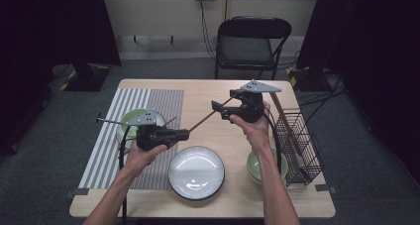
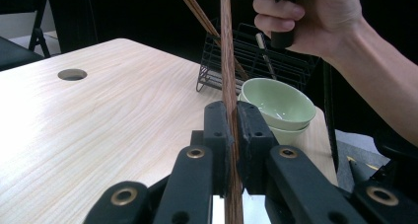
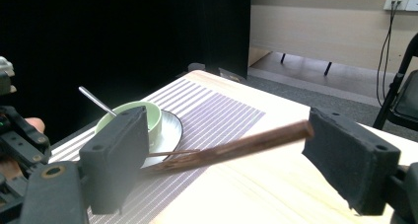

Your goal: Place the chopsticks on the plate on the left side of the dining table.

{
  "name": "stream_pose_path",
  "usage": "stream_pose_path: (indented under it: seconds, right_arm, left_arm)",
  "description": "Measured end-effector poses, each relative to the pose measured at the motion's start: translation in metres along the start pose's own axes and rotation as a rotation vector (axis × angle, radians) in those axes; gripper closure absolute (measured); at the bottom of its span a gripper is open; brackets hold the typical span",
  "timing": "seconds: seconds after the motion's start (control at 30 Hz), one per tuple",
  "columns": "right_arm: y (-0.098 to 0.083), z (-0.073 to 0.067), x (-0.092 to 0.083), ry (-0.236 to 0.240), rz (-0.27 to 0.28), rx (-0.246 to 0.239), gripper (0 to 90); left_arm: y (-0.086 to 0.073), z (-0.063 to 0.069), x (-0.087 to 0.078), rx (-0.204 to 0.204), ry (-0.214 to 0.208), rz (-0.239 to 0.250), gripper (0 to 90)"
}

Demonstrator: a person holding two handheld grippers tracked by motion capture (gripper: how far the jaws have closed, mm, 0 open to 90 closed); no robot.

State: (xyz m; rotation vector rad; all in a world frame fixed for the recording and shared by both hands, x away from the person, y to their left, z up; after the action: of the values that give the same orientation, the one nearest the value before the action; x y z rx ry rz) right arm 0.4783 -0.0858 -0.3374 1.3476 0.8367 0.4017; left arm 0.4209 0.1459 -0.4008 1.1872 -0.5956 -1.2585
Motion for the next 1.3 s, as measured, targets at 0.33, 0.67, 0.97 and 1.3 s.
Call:
stream_pose_path:
  seconds: [0.33, 0.67, 0.97, 1.3]
  right_arm:
    - [0.005, 0.002, -0.006, -0.025, 0.014, -0.005, 17.9]
    - [0.001, 0.007, -0.008, -0.064, -0.003, -0.011, 18.3]
    - [-0.004, 0.002, -0.004, -0.049, -0.018, -0.008, 18.8]
    - [-0.008, 0.001, 0.001, -0.045, -0.024, -0.004, 18.6]
  left_arm:
    - [-0.001, 0.001, 0.000, 0.008, -0.004, -0.012, 84.3]
    - [0.000, 0.000, -0.005, 0.003, 0.004, -0.005, 84.3]
    - [-0.001, -0.002, -0.013, 0.006, 0.016, -0.007, 84.4]
    - [-0.001, -0.005, -0.022, -0.004, 0.027, 0.004, 84.4]
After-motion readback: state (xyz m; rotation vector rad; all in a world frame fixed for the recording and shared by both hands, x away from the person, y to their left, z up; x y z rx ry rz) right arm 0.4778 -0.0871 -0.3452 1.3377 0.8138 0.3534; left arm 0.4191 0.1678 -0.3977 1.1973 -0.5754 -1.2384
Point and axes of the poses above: each handheld gripper's, and its own axes: x roughly forward along the jaws, y roughly out of its top, z roughly to its right, the point moved 5 cm from there along x, roughly forward along the jaws, and after that the axes turned 8 degrees about -x, right-handed, at the moved point
